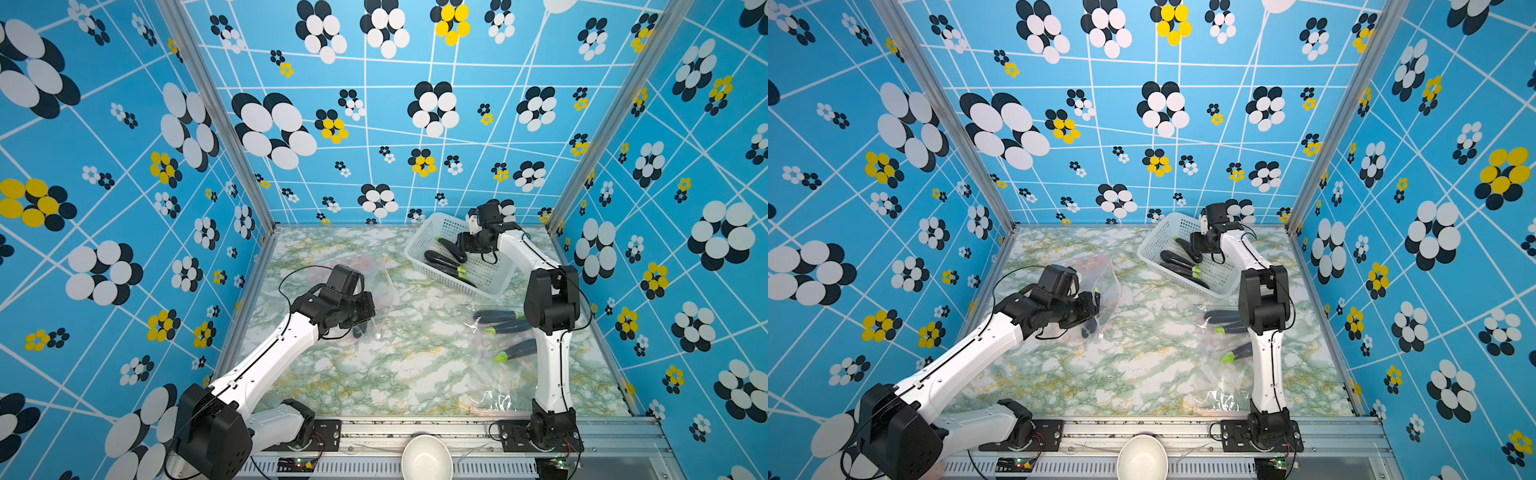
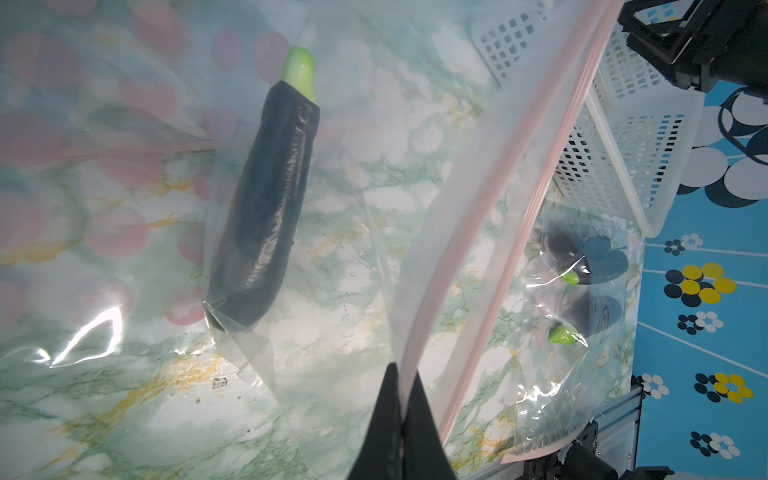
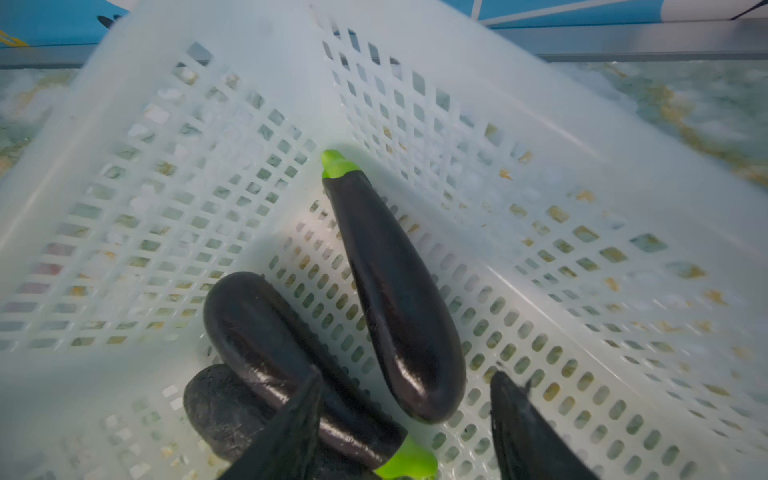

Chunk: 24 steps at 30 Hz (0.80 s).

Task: Place the eggplant in a zip-top bag and seal the zipper
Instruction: Pick up the eggplant from the basket.

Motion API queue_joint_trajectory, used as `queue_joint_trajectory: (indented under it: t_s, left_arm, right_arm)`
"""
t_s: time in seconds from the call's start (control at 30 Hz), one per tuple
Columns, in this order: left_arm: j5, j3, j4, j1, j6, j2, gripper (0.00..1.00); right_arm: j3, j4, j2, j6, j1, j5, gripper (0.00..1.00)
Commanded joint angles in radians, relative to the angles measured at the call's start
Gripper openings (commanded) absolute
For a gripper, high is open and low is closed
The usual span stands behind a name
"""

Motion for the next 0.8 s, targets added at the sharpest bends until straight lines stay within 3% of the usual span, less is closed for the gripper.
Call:
queue_joint_trajectory:
  t_s: [0.0,0.77]
  left_arm:
    - [-0.017,0.031,-0.024,0.013,0.02,0.009,0.0]
    - [-0.01,0.041,-0.018,0.016,0.012,0.044,0.0]
  right_arm:
    - [0.06,-0.04,0.047,-0.013,0.001,-0.004,0.65]
    - [0.244,-0.153,0.23,0.045,0.002,-0.035,0.62]
